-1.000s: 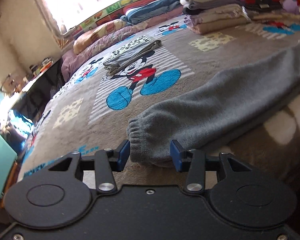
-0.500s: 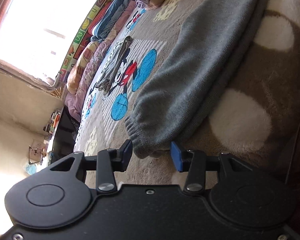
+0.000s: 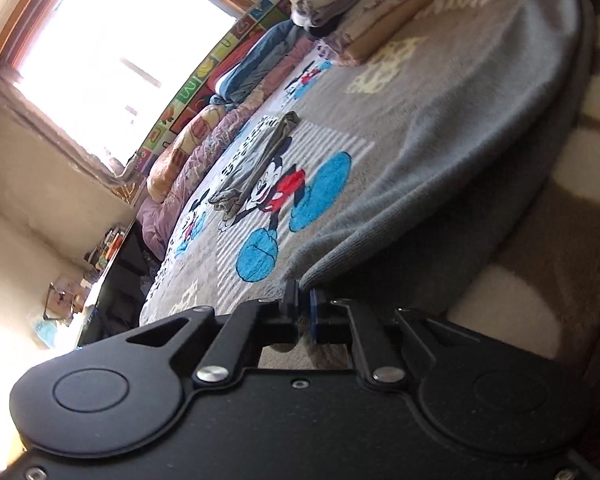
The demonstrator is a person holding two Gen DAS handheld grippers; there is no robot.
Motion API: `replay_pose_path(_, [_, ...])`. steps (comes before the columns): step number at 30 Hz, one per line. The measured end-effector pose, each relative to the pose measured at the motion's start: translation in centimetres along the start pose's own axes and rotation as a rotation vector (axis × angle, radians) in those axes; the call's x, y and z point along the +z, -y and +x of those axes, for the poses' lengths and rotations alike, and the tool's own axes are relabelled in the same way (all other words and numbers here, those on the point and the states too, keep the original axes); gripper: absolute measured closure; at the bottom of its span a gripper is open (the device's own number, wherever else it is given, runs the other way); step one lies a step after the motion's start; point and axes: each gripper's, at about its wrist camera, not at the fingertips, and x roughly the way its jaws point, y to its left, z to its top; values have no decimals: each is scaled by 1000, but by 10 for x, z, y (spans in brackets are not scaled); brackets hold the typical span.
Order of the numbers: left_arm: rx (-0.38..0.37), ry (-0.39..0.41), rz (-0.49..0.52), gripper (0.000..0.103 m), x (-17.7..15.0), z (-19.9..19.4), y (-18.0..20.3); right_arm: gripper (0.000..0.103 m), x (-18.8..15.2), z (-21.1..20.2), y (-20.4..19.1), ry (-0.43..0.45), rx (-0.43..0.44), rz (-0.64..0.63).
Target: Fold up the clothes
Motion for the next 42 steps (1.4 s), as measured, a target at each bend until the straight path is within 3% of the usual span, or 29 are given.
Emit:
replay_pose_path(9, [4,23,-195,99,29,26,-23,86,23,0,24,-1,79,92])
replay_pose_path(14, [-28,17,-286,99,40,49,-35,86,34,3,41,1,125,161])
replay_pose_path(18, [-64,-9,-331,100,51,77,-41,89,41,17,49,-26,137,146])
replay_pose_path(29, [-139,-89,-433,100,62,146,-54,95,82,62,94,30,80,191])
replay_pose_path(37, [-181,-191,-533,99,52,173,-58,96,109,122,109,-22,43,154])
replay_pose_path(39, [-199,-217,-554,93,50,179,-60,95,111,139,112,-46,26,157])
replay_pose_path(41, [-204,-235,-568,92,48,180,-61,92,110,159,116,-99,21,175])
replay_pose_path(42, [-211,-236,-588,90,47,177,-64,80,109,163,118,-109,-4,191])
